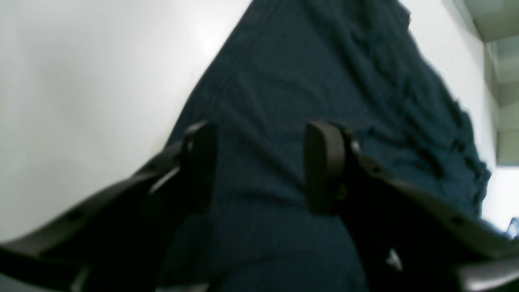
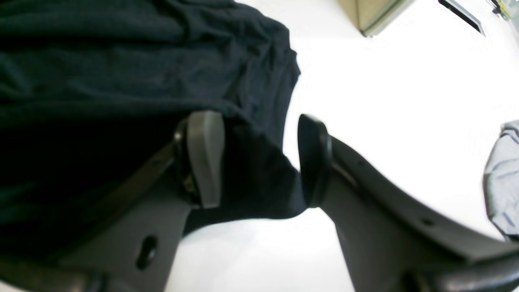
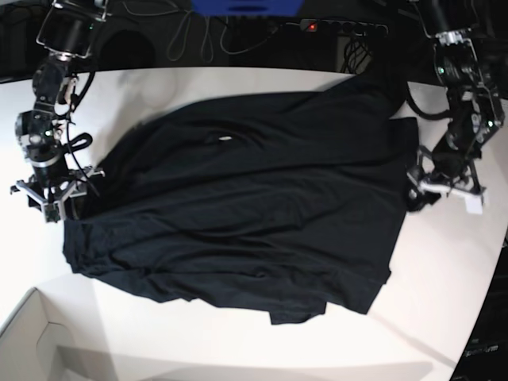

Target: Layout the t-shirt on the table in an organized manner, then fold the t-shirt properly

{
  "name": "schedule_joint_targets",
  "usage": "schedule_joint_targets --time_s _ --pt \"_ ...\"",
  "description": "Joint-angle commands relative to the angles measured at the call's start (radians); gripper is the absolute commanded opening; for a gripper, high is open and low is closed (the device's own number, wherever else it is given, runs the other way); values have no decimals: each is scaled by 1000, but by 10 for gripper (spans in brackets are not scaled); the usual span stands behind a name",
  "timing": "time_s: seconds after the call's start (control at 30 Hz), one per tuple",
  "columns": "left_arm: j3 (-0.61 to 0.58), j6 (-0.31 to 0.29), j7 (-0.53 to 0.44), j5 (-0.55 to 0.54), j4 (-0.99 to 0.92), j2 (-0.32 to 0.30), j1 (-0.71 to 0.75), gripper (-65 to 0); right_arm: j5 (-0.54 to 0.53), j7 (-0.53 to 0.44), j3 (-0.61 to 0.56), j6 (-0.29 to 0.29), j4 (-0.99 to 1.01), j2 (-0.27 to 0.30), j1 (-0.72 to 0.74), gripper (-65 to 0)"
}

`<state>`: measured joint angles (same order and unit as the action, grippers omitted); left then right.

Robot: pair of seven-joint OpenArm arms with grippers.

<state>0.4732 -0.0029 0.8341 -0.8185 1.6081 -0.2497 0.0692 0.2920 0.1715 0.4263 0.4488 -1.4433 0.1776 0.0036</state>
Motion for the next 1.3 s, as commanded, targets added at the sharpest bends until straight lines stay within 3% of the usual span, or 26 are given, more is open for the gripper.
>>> schedule_joint_targets --time_s 0.0,0.17,0.37,0.5,0.7,0.97,1.13,1.27 --pt "2 7 -16 -22 -19 -13 -41 -317 -10 -25 -1 -3 -34 9 2 -378" --pt "0 8 -5 -22 -170 -13 -174 -317 -10 -25 -1 -3 -55 -19 -26 -378" --pt "0 8 -3 -25 -197 -13 -182 -317 -9 -25 1 -3 -10 -16 -41 -348" --pt "9 8 -3 -35 -105 -15 -76 -317 -9 -25 13 -3 -35 -14 -63 -286" --pt "9 8 -5 -35 79 -7 131 -314 -12 -25 59 -3 -135 -43 -138 -281" --pt "26 8 -16 -23 234 65 396 -313 -14 -31 59 -3 -184 -94 -227 -284" --pt "160 8 -3 -23 248 165 467 -313 -14 -34 56 -3 -184 -114 -258 -284" --pt "189 8 -3 -23 235 177 481 -313 -14 -34 53 -3 -184 -120 -264 -284"
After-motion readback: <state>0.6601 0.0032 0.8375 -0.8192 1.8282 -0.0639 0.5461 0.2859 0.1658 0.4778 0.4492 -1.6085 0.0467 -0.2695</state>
